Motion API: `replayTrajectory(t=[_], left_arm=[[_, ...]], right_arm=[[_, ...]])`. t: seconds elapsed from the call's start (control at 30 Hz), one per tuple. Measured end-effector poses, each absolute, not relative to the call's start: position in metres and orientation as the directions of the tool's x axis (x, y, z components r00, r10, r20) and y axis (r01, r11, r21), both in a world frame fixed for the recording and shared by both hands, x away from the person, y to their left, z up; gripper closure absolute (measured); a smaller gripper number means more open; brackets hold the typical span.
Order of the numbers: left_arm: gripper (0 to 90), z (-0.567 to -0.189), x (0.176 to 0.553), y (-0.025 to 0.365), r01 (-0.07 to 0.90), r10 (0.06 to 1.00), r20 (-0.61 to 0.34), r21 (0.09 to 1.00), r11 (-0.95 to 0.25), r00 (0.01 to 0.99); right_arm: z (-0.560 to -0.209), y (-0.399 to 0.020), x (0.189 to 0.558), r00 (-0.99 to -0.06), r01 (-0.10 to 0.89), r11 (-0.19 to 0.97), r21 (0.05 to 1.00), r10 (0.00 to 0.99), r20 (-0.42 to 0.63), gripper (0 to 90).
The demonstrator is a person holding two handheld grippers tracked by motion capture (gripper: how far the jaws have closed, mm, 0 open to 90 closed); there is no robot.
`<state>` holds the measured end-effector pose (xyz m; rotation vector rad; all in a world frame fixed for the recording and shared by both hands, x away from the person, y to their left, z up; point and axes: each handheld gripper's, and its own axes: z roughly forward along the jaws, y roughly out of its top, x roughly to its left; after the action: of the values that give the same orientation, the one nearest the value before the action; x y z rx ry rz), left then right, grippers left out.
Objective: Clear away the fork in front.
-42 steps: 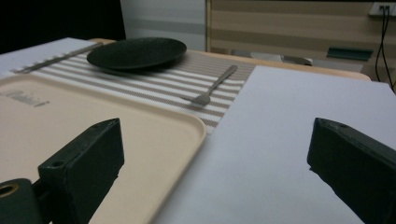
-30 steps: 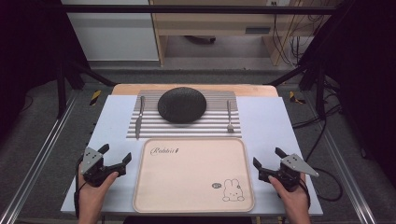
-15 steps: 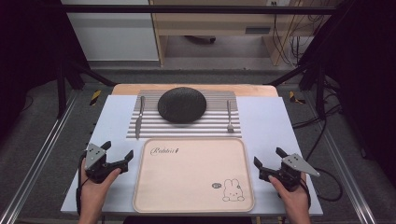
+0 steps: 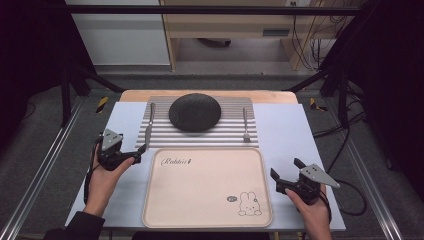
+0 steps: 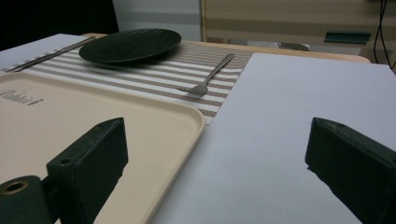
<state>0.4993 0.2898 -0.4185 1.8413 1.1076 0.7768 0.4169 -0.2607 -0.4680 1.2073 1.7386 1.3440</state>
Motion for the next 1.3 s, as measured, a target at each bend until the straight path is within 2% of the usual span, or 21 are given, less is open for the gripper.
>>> replayTrajectory(t=[0.47,1.13,1.3], left_arm=[[9.5,-0.414,0.568,0.289,0.446,0.903,0.116,0.839,-0.312,0.415],[11.8,-0.425,0.611,0.274,0.5,0.919,0.129,0.806,-0.317,0.373],[19.5,-0.431,0.622,0.271,0.518,0.921,0.139,0.792,-0.325,0.364]], right_arm=[[-0.47,-0.257,0.416,-0.395,0.3,0.079,0.951,0.917,0.049,6.0],[-0.469,-0.258,0.418,-0.394,0.332,0.07,0.941,0.916,0.071,6.5],[-0.468,-0.258,0.418,-0.393,0.336,0.069,0.939,0.917,0.073,6.6]])
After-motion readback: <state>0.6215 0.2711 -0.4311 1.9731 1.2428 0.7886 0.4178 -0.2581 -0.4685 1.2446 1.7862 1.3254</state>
